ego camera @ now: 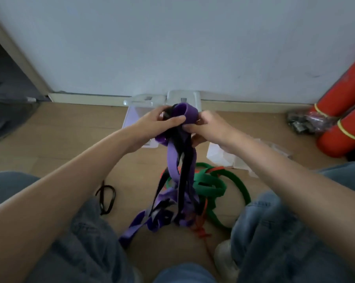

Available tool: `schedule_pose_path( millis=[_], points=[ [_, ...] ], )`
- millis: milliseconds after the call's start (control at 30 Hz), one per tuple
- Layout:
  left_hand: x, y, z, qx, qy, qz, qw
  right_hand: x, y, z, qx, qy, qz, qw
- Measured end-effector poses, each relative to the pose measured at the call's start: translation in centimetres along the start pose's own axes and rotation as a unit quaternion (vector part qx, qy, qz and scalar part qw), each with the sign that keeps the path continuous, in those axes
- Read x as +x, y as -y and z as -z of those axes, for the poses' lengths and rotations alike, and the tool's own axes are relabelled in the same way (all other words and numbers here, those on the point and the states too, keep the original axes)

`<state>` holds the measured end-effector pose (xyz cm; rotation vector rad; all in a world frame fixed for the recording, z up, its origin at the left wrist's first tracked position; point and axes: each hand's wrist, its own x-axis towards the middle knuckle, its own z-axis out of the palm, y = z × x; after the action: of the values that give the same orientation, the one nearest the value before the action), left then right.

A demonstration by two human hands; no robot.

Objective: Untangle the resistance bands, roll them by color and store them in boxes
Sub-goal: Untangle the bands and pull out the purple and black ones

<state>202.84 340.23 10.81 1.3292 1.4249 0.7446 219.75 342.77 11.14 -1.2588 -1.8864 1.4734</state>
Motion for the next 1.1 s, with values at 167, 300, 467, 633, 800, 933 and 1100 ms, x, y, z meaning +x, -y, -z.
schedule_pose_path(
  millis=[167,300,467,633,800,933,1100],
  points=[
    [-0.5,-1.1,1.1,0.026,0.018,0.039,0.999,0.9,1.2,0.2,-0.020,-0.028,0.005,0.999],
    [0.5,0.1,1.8,0.060,-0.031,0.074,0.995,2.1,-0.2,-0.3,-0.027,0.067,-0.099,0.992],
    [2.4,1.6,2.3,-0.169,-0.126,0.142,0.967,3.0,-1.8,-0.6,-0.010,0.233,-0.121,0.965],
    [3.1,3.9,5.2,0.005,-0.209,0.096,0.973,5.2,-1.6,0.1,0.096,0.029,-0.111,0.989],
    [1.7,6.3,6.8,0.137,-0.150,0.112,0.973,6.4,-2.0,1.0,-0.061,-0.085,-0.095,0.990],
    [0.5,5.8,7.7,-0.002,-0.150,0.128,0.980,6.4,-1.5,1.0,-0.046,-0.179,-0.072,0.980],
    [-0.1,4.4,7.2,-0.085,-0.126,0.097,0.984,5.5,-0.7,0.9,-0.272,0.013,-0.080,0.959]
  ],
)
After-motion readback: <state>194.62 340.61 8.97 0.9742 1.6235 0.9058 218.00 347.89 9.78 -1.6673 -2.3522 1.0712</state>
